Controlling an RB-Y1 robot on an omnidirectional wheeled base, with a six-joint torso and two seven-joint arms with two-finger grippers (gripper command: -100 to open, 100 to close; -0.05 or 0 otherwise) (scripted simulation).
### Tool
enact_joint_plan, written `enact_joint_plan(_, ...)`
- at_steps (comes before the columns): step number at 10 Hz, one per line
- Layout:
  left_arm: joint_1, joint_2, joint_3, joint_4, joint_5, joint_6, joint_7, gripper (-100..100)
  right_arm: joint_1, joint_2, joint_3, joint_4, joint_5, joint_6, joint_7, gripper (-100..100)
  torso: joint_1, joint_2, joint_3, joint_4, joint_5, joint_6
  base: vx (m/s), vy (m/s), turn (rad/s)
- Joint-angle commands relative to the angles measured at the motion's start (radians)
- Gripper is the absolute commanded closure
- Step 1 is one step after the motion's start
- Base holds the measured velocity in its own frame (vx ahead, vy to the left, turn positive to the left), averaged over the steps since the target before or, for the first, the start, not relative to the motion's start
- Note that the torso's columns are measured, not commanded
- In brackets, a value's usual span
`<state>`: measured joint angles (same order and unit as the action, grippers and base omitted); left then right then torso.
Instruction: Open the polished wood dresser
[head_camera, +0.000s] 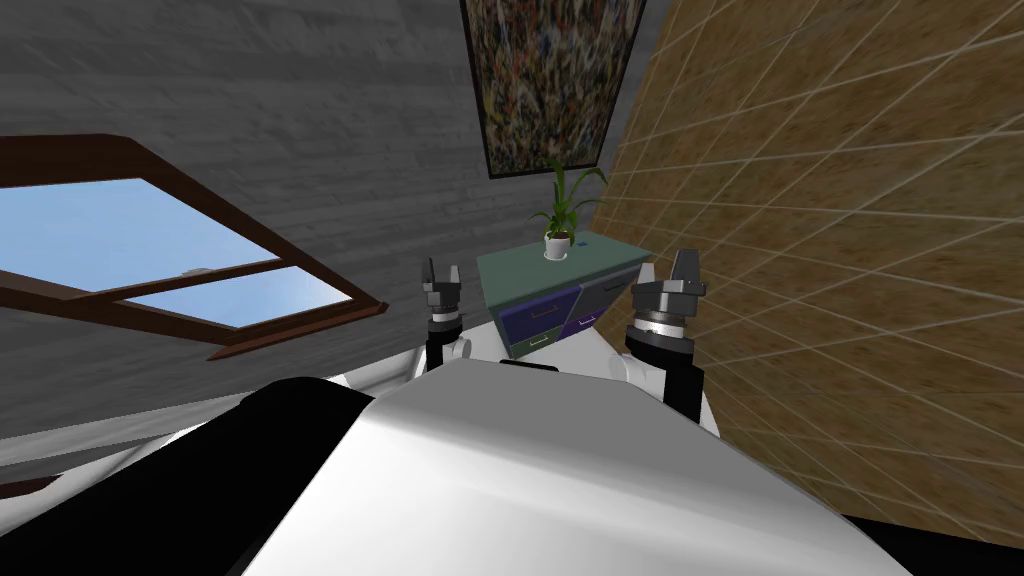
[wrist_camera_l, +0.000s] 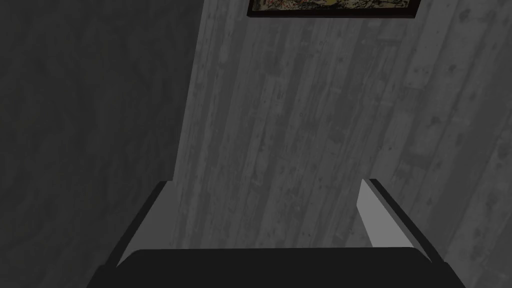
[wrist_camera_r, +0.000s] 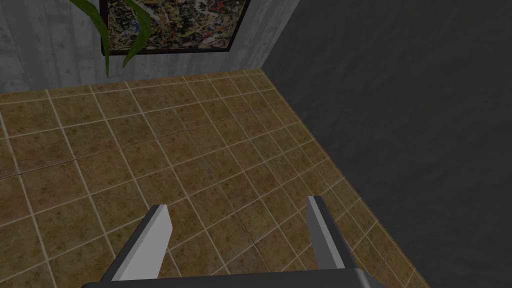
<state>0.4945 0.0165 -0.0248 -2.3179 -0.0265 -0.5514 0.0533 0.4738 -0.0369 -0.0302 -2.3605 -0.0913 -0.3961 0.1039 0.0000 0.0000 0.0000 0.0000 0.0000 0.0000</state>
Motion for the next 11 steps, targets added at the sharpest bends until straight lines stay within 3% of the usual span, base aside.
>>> enact_joint_plan(1, 0.000, 0.000, 0.000, 0.000, 0.000, 0.000, 0.000, 0, 0.000, 0.000, 0.000, 0.000, 0.000, 0.000, 0.000, 0, 0.000, 0.040, -0.082, 0.041, 0.000, 0.000, 0.000, 0.000, 0.000)
enact_joint_plan(9, 0.000, 0.000, 0.000, 0.000, 0.000, 0.000, 0.000, 0, 0.000, 0.000, 0.000, 0.000, 0.000, 0.000, 0.000, 0, 0.000, 0.618, -1.234, 0.617, 0.000, 0.000, 0.000, 0.000, 0.000)
enact_joint_plan(10, 0.000, 0.000, 0.000, 0.000, 0.000, 0.000, 0.000, 0, -0.007, -0.034, -0.003, 0.009, 0.010, -0.005, 0.049, -100, 0.000, 0.691, -1.382, 0.691, 0.000, 0.000, -0.004, 0.008, 0.054)
enact_joint_plan(11, 0.000, 0.000, 0.000, 0.000, 0.000, 0.000, 0.000, 0, -0.012, -0.047, -0.004, 0.015, 0.016, -0.008, 0.072, -100, 0.000, 0.726, -1.451, 0.724, 0.000, 0.000, -0.018, 0.011, 0.080)
